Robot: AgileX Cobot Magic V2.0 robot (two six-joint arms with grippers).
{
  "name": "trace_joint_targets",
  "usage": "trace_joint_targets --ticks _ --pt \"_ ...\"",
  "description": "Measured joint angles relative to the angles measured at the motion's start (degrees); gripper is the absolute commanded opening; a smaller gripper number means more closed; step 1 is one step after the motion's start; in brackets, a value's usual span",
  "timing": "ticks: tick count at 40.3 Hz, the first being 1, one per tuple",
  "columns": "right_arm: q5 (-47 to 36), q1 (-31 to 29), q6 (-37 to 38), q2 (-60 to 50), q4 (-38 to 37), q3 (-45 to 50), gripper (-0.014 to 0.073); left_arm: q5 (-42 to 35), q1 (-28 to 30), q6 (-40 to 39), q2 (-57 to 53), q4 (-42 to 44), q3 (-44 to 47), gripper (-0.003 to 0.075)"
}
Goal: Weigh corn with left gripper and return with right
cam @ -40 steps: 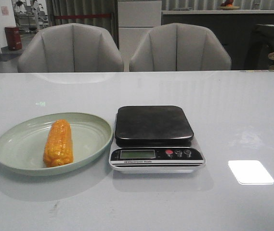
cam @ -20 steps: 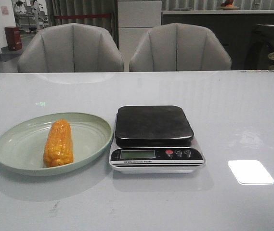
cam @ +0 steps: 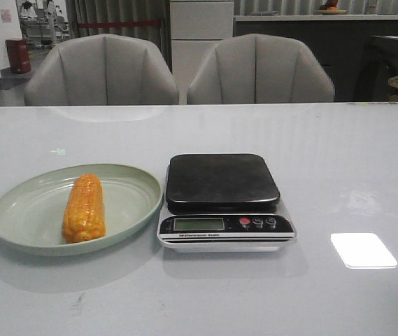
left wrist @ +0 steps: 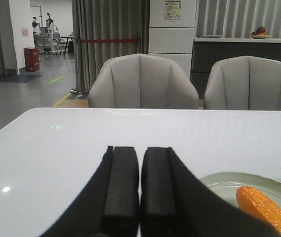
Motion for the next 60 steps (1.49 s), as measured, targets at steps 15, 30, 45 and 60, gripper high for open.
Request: trace_joint_targets --ticks 15,30,45,60 --pt "-15.3 -6.2 0.0 -2.6 0.0 8.7 0.0198 0.0 0.0 0.0 0.0 0.0 0.0 0.0121" --pt "-12.7 -6.2 0.0 -6.8 0.0 8.7 0.0198 -0.5 0.0 0.0 0.0 0.0 0.0 0.0121" --pt "-12.5 -6.2 0.0 -6.8 0.0 8.7 0.0198 -0.5 0.0 0.0 0.0 0.0 0.0 0.0121" --pt "-12.4 -6.2 0.0 -6.8 -0.1 8.7 0.0198 -0.5 0.0 0.0 0.0 0.0 0.0 0.0121"
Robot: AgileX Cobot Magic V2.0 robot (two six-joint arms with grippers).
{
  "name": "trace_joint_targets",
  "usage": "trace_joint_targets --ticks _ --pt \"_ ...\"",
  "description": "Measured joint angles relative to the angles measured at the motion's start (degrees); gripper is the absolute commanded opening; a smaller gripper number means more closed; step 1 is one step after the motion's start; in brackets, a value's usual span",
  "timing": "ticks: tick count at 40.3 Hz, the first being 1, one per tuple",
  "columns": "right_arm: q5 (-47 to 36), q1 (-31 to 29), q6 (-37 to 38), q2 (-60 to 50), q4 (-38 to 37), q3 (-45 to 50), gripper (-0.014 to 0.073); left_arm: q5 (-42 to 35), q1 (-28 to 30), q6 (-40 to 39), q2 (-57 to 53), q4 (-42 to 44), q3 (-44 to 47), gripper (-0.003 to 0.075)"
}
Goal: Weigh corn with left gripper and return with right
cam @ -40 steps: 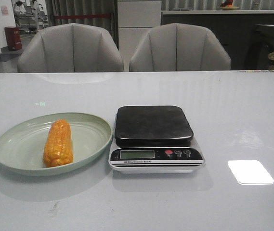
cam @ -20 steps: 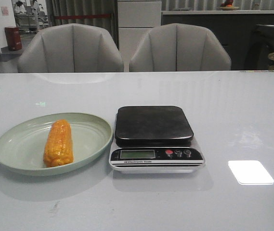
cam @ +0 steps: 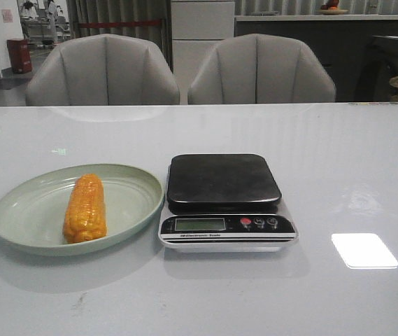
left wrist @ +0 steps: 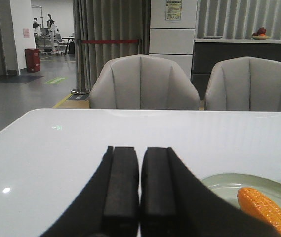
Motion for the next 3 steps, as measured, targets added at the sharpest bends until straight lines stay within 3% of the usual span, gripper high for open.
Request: trace_joint_targets --ticks 3 --pt "0.0 0.0 0.0 0.0 0.0 0.0 0.0198 0.0 0.0 0.0 0.0 0.0 0.0 0.0121"
